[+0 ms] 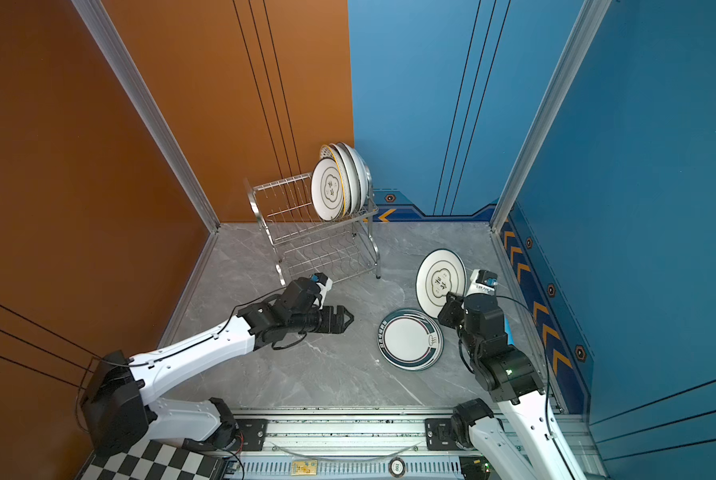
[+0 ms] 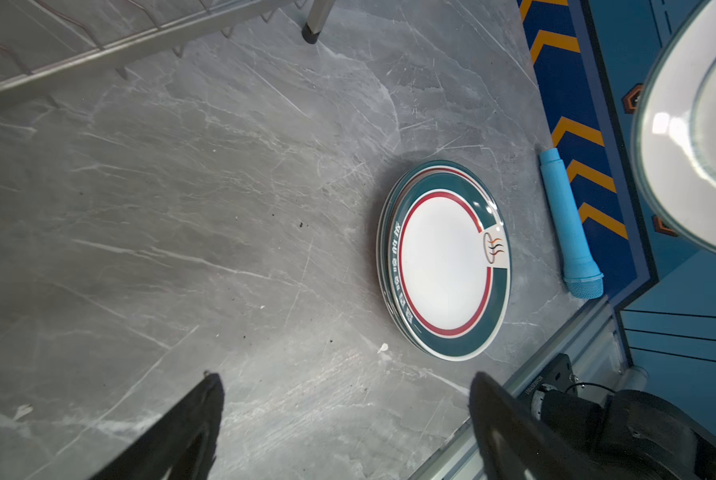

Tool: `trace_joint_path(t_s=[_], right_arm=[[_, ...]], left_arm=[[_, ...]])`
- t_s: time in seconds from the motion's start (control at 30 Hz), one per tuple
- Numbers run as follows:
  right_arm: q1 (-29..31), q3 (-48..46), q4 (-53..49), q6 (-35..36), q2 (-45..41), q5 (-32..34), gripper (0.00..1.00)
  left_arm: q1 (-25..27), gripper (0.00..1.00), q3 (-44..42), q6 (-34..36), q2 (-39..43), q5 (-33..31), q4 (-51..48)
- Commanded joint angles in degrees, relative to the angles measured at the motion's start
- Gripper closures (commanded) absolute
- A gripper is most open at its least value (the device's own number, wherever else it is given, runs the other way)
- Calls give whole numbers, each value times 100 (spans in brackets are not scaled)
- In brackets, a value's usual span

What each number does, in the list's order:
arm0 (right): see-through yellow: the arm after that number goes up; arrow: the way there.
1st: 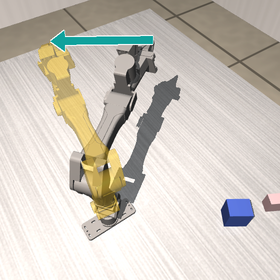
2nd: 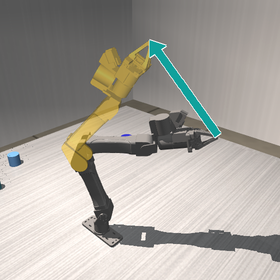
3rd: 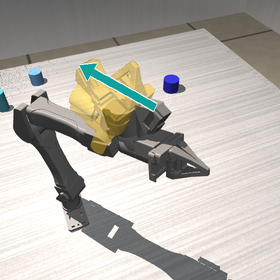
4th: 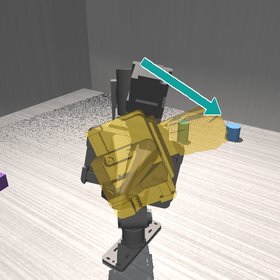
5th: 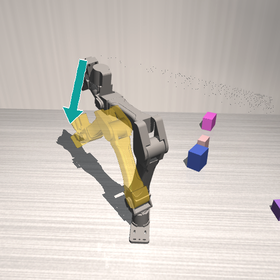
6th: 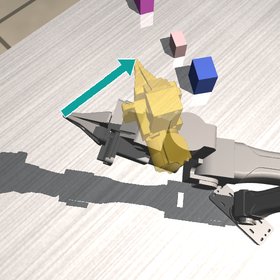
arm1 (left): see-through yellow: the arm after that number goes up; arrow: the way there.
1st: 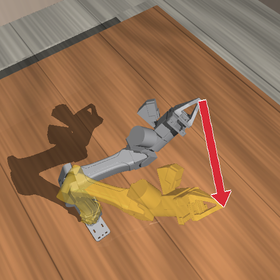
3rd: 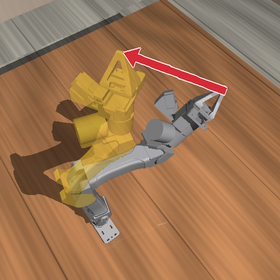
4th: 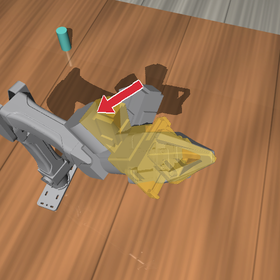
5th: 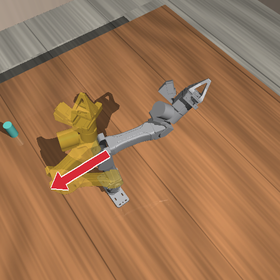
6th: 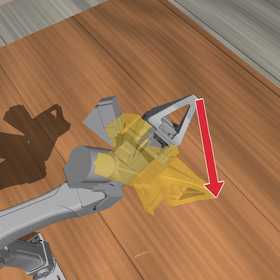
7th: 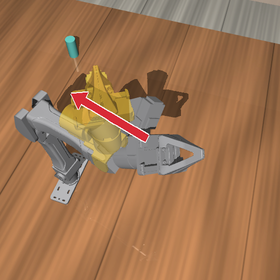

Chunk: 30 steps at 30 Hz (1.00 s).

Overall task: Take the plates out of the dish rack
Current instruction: 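Swing the held white plate away from the rack toward the stack, then grasp the white plate rim with the left gripper while the right gripper holds it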

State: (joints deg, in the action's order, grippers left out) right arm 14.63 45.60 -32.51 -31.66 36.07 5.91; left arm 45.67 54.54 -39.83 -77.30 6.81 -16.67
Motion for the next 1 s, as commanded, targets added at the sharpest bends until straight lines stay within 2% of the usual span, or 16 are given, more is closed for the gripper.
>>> trace_joint_path(t_s=[0.0,0.17,0.27,0.33,0.63,0.83,0.97], right_arm=[[-484,-264,361,-487,-62,-1689,100],[-1242,-863,1062,-1117,-44,-3005,100],[-1539,-1080,1262,-1325,-78,-3468,100],[-1657,-1218,1383,-1457,-122,-3683,100],[-1771,-1914,2122,-2006,-82,-4242,100],[-1788,-2290,2689,-2411,-92,-4506,100],[-1788,-2478,2916,-2616,-131,-4681,100]], left_arm=[[56,10,169,-57,-124,455,524],[37,13,111,-203,-331,863,1177],[37,13,165,-268,-525,1096,1417],[46,18,216,-318,-676,1246,1551],[141,24,378,-546,-1155,1753,2120],[200,29,408,-659,-1484,1876,2379],[218,34,714,-735,-1749,2013,2578]])
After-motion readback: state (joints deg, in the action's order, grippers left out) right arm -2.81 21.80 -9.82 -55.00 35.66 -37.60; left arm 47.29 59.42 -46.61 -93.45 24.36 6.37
